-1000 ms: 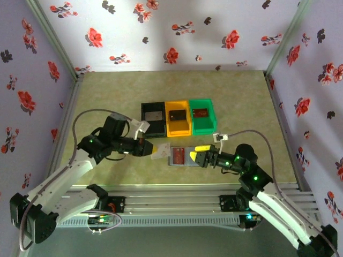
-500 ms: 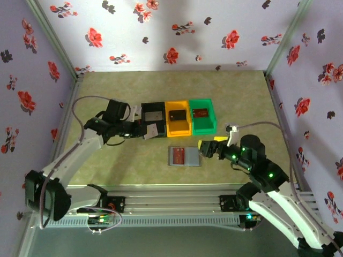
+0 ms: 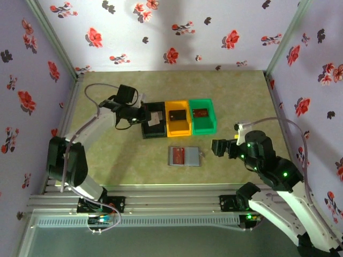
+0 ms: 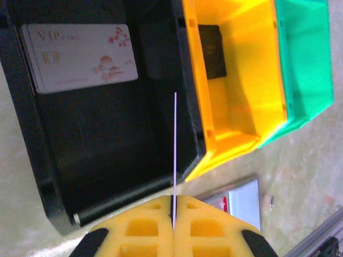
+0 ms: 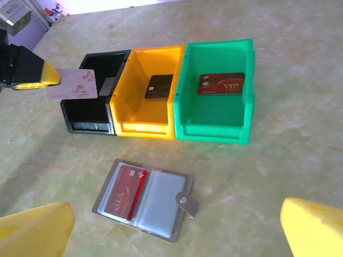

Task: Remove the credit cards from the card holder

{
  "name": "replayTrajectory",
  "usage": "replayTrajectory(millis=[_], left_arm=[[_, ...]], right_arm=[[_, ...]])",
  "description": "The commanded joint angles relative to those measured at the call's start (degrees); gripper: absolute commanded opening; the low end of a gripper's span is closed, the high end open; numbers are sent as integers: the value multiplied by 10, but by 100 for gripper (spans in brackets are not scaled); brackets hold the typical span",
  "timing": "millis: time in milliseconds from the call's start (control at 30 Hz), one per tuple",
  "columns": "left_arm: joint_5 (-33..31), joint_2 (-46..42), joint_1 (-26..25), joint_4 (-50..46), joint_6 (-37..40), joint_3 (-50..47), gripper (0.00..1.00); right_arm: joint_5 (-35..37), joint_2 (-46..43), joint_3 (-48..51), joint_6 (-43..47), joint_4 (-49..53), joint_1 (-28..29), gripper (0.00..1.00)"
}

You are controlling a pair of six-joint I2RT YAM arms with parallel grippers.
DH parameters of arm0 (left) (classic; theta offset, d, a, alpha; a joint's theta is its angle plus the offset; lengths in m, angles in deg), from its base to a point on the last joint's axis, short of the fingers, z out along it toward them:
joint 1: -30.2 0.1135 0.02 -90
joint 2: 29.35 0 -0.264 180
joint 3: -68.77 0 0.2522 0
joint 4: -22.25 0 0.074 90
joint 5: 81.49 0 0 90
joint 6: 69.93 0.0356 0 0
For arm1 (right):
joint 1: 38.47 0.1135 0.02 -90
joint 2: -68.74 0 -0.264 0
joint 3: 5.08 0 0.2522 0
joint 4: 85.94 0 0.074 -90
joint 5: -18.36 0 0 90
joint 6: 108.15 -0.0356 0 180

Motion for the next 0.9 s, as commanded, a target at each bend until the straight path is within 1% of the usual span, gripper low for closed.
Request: replayTrajectory(millis=[0,300,467,867], left_arm=[[0,42,9,4,28,39,0],[6,136,28,-8,53,106,0],[25,173,39,-19,65,141,0],[62,220,43,-52,87,190,0]], right_arm=[[41,-17,9,18,18,-4,99],[34,-23,22,22,8,-4,99],[28,-22,27,25,1,-3,99],[20,-22,32,30,-4,-4,99]])
